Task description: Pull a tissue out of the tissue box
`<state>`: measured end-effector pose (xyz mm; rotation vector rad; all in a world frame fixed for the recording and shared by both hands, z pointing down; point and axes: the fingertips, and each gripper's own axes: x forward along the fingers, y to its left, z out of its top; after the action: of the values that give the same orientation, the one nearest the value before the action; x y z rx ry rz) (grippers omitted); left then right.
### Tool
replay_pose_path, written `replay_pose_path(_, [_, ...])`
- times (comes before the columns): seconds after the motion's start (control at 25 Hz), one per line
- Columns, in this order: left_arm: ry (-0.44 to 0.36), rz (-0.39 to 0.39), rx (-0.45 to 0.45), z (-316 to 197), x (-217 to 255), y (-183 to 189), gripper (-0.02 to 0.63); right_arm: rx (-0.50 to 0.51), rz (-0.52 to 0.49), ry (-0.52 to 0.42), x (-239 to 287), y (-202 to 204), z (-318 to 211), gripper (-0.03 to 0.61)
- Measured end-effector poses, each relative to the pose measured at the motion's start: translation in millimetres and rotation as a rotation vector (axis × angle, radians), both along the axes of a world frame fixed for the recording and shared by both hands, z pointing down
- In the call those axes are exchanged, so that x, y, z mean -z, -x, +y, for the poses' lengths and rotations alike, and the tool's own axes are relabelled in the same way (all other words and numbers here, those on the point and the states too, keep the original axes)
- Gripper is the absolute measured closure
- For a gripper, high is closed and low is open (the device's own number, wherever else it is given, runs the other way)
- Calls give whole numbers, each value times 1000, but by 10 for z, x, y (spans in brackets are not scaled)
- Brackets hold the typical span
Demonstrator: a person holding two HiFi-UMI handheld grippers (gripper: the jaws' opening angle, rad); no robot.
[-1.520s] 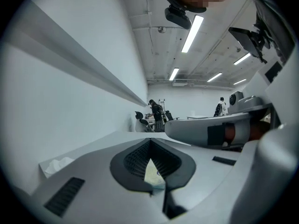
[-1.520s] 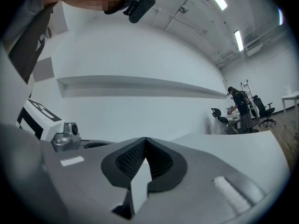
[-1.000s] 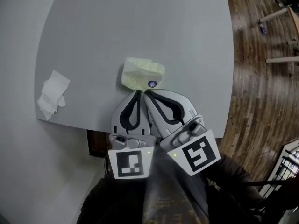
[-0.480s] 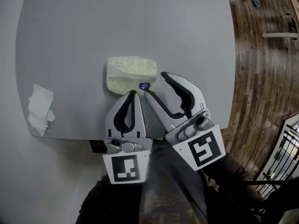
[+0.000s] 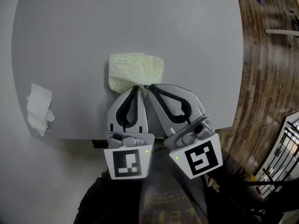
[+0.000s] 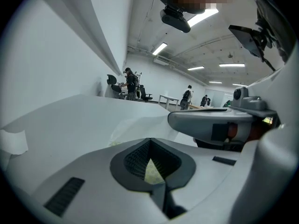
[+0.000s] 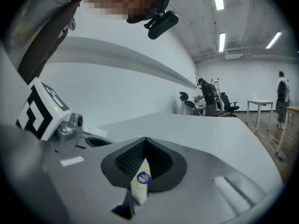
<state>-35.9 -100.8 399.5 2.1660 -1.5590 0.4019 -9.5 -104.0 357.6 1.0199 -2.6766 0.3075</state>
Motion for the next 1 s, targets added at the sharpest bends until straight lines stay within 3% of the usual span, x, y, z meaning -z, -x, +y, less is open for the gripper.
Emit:
replay_pose_path(0.2, [-24, 9, 15, -21, 153, 12, 615, 57, -89, -15, 467, 94, 57, 577])
replay_pose_path(0.36, [-96, 1, 47, -3, 477, 26, 615, 117, -168, -42, 963, 168, 83, 575])
replay_pose_path(0.52, [-182, -3, 103, 138, 885, 36, 615, 143, -185, -73, 1335, 189, 117, 577])
replay_pose_path(0.64, [-197, 38, 157, 335, 1060, 102, 615, 181, -185, -93, 1540, 290, 197, 576])
replay_pose_path(0.8, [-219, 44, 220, 415, 1121, 484, 614, 234, -173, -115, 1632, 704, 200, 576])
replay_pose_path(1.0, [-222, 33, 231, 423, 1090, 1274, 615, 255, -143, -83, 1418, 1592, 63, 575])
